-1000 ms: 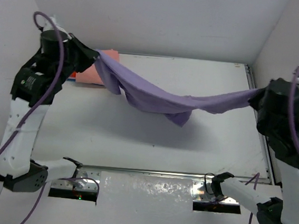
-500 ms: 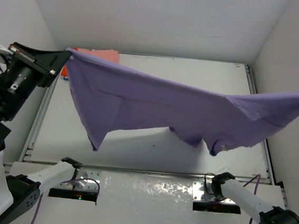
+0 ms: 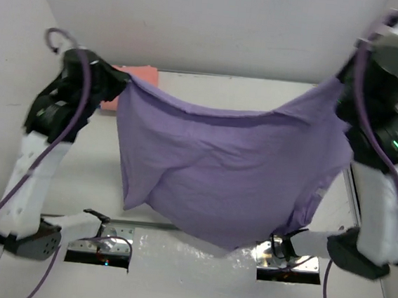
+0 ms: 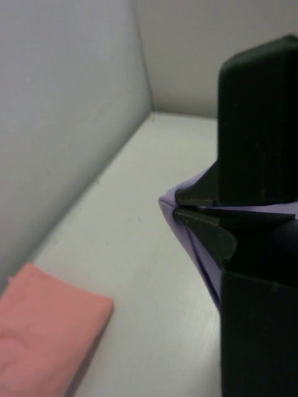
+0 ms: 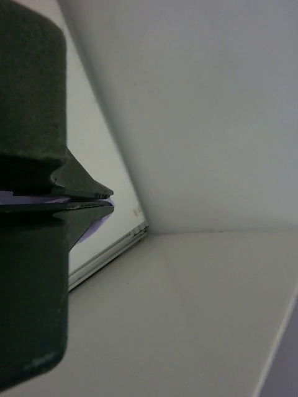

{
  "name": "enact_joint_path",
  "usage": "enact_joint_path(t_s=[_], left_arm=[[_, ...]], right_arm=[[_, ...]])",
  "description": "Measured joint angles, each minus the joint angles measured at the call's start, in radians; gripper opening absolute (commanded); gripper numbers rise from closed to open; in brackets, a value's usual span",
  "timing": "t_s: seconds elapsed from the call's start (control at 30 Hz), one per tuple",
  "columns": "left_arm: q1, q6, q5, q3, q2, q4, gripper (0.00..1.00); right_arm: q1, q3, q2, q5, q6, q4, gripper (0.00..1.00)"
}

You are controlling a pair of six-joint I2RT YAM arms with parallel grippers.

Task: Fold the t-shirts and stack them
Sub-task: Flatten out the tshirt, then grap the side of the flattened tshirt furthest away from the robot with both arms

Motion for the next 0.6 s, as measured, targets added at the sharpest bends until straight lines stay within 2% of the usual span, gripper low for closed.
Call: enact_joint_path(t_s=[0.2, 0.37, 0.43, 0.6], left_arm=[[0.014, 0.060, -0.033, -0.040, 0.342, 0.178, 0.00], [0.055, 0.111, -0.030, 0.129, 0.656, 0.229, 0.00], [0.076, 0.123, -0.027, 0.182, 0.734, 0.279, 0.00], [0.116, 0.151, -0.023, 0.204, 0.835, 0.406, 0.00]], right_arm=[[-0.220, -0.002, 0.350, -0.195, 0.095, -0.051, 0.00], [-0.360, 0.006, 0.577, -0.379, 0.177, -0.078, 0.00], [-0.390, 0.008, 0.633, -0.437, 0.193, -0.068, 0.00], [-0.447, 0.027, 0.749, -0.583, 0.215, 0.021, 0.00]])
